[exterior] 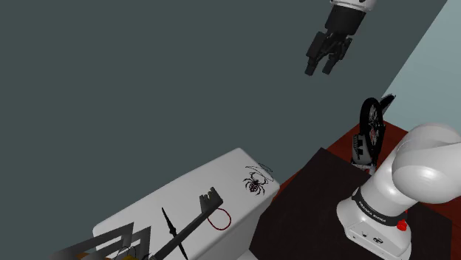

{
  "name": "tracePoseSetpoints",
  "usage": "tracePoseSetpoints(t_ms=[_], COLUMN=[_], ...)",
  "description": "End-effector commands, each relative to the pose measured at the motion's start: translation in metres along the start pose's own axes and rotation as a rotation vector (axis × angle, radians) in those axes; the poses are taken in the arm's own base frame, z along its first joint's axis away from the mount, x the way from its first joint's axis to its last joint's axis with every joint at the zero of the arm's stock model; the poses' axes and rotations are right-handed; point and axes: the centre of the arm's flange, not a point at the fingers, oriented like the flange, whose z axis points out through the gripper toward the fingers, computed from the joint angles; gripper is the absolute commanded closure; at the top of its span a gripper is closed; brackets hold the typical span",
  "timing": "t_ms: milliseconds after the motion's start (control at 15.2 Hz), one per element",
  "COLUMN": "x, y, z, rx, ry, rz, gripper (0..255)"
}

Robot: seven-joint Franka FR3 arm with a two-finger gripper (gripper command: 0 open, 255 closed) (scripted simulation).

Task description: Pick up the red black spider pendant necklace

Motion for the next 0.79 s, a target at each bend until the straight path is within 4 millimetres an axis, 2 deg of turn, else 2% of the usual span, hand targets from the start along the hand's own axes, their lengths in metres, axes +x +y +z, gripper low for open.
tracePoseSetpoints(t_ms=[0, 726], x=[0.000, -0.032], y=[0.000, -0.084], z=[0.000, 0.116], rx=[0.000, -0.018], ry=[0.000, 0.006], rz=[0.000, -0.047], gripper=[0, 0])
